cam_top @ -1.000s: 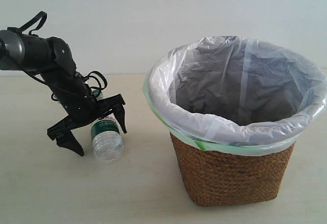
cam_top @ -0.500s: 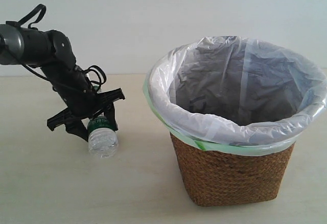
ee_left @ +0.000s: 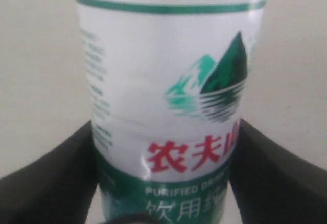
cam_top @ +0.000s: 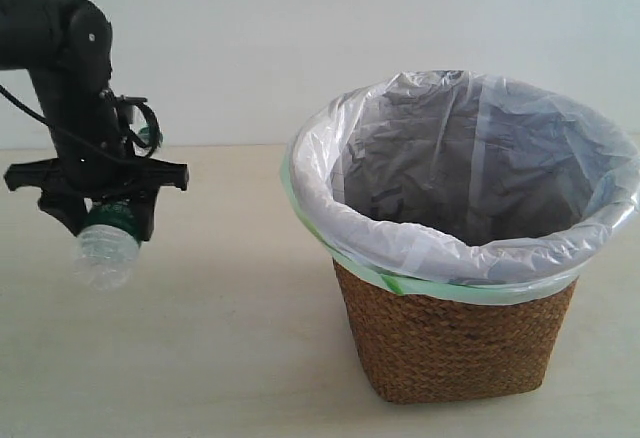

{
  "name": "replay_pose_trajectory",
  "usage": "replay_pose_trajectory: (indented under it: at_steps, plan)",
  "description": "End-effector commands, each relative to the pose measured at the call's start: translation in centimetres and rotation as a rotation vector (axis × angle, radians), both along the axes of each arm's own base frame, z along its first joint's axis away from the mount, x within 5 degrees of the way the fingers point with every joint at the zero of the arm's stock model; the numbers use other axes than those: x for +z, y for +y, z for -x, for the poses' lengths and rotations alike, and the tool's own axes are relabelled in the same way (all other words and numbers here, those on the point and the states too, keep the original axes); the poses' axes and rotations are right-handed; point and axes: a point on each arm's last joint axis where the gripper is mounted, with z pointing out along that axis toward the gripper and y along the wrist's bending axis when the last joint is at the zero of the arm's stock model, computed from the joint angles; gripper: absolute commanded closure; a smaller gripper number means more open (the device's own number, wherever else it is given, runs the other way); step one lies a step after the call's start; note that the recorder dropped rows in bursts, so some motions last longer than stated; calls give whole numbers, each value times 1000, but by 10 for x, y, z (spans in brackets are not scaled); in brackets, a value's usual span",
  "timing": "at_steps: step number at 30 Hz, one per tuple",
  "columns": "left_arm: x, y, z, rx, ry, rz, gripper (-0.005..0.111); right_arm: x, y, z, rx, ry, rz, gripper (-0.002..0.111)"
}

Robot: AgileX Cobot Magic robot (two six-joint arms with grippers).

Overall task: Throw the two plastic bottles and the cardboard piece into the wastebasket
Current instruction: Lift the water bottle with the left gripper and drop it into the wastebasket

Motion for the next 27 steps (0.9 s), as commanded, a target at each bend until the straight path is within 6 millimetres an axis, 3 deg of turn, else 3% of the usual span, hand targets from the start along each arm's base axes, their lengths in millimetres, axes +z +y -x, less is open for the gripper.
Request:
replay_pose_trajectory:
  at_steps: [1,4,8,16,22,24,27]
  plan:
    - [47,17,23,4,-87,-122,103,1,-1,0,-6,-12,8,108]
    - [71,42,58,60,-122,-147,103,1,-1,0,-6,-12,8,108]
    - [83,77,113,107,-113,-150,103,1,-1,0,-6,-12,8,108]
    - [84,127,172,247,-109,-200,103,1,-1,0,-6,-12,8,108]
    - [76,135,176,290,-73,-179,103,1,-1,0,-6,-12,8,108]
    - [68,127,172,256,-25,-88,103,1,-1,0,-6,-12,8,108]
    - [55,94,148,130,-85,255,103,1,-1,0,-6,-12,8,108]
